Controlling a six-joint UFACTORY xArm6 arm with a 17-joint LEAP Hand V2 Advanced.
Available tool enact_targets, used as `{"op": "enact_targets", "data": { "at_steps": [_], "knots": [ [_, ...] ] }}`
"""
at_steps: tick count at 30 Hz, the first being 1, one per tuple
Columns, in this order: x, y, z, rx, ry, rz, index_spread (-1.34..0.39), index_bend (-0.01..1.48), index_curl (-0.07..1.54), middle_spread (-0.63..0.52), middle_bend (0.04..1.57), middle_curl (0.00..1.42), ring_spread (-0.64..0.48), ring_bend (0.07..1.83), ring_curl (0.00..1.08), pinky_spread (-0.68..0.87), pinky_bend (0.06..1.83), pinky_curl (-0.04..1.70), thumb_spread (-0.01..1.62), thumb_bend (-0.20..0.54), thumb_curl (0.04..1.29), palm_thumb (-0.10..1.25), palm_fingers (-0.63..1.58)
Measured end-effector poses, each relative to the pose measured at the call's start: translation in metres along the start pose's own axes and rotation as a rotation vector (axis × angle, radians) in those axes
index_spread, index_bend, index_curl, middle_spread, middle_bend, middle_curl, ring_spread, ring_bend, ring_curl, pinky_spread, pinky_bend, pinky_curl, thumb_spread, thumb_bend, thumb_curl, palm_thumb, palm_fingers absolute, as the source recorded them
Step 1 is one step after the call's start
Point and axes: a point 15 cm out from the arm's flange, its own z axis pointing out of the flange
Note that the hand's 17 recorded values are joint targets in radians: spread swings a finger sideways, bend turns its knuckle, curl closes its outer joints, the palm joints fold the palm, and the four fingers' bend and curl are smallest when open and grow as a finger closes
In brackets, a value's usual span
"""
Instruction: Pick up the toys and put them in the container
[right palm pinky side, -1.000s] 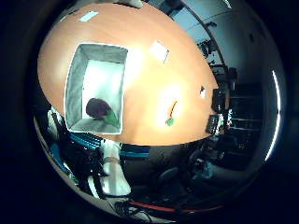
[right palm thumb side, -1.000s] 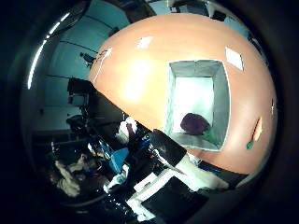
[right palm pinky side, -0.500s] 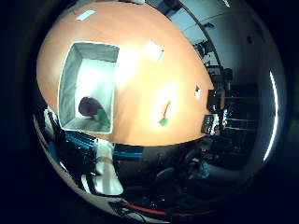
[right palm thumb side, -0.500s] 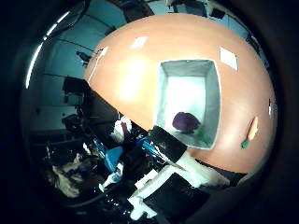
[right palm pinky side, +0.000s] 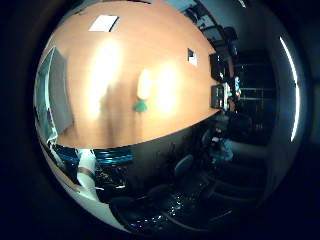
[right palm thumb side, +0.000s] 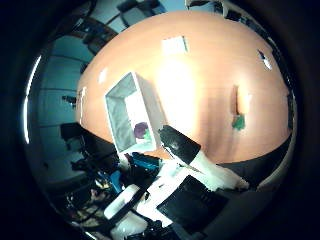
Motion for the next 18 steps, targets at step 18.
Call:
{"op": "enact_targets", "data": {
  "at_steps": [18],
  "knots": [
    [0.106,0.008,0.097,-0.066,-0.003,0.313,-0.16,0.17,0.32,0.02,0.36,0.37,-0.01,0.56,0.22,0.40,0.60,0.21,1.10,-0.024,0.28,0.47,0.35]
  ]
}}
